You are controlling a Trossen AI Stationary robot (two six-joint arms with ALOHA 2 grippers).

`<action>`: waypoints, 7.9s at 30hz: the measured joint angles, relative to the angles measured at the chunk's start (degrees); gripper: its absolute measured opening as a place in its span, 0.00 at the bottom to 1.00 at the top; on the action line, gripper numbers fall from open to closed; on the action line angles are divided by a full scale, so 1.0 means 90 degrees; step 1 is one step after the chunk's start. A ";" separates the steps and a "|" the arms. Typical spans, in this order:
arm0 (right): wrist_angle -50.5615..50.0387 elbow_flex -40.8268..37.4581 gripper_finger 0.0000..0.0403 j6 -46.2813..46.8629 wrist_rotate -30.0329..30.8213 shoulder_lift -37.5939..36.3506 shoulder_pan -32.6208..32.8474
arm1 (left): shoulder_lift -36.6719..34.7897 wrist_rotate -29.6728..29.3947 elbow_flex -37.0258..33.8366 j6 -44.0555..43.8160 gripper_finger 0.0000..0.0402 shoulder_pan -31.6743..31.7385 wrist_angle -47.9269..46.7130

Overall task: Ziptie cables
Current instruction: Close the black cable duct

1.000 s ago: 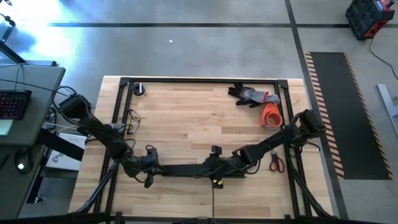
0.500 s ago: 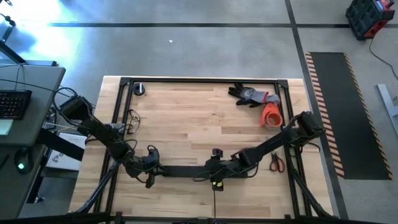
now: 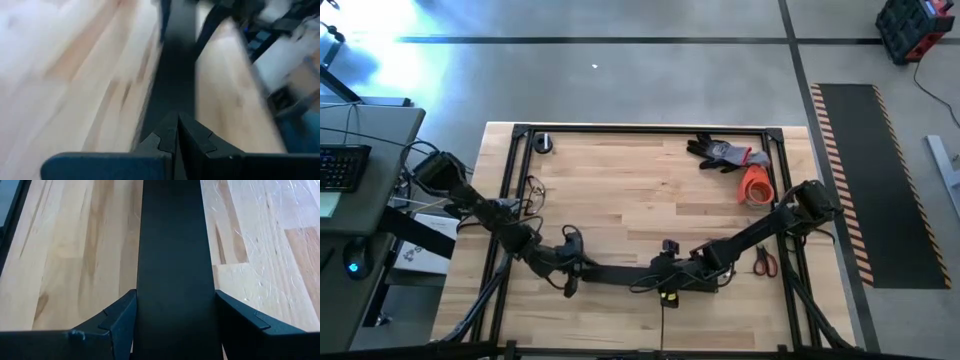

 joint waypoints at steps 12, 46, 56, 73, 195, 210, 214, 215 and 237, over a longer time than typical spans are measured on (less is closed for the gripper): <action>-0.0002 0.0000 0.51 -0.0039 0.0068 0.0002 0.0002 | 0.1614 0.1857 0.0995 0.1339 0.00 0.1084 0.1265; -0.0204 0.0002 0.92 -0.0137 0.0432 -0.0953 0.0343 | 0.3181 0.2375 0.1444 0.1181 0.00 0.1280 0.1938; -0.2240 -0.0046 0.64 0.2005 0.2082 -0.1405 0.1063 | 0.3183 0.2365 0.1444 0.1168 0.00 0.1278 0.1954; 0.0362 -0.1728 0.14 0.3660 0.1438 -0.1368 0.1132 | 0.3204 0.2271 0.1427 0.1042 0.00 0.1275 0.2125; 0.0908 -0.1022 0.00 0.1985 0.1901 -0.0250 0.1155 | 0.3387 0.2243 0.2611 0.1907 0.00 0.1376 0.1884; -0.0900 -0.0491 0.00 0.2469 0.3337 -0.0995 0.2061 | 0.4462 0.2567 0.3124 0.1467 0.00 0.1591 0.1958; -0.1188 -0.0541 0.00 0.3288 0.3720 -0.0982 0.2547 | 0.4462 0.2572 0.3122 0.1449 0.00 0.1591 0.1961; -0.1189 -0.0601 0.00 0.3497 0.3687 -0.0909 0.2629 | 0.4462 0.2573 0.3122 0.1446 0.00 0.1592 0.1962; -0.2334 -0.1219 0.00 0.5009 0.4355 -0.1394 0.3338 | 0.4487 0.2496 0.3112 0.1336 0.00 0.1608 0.2138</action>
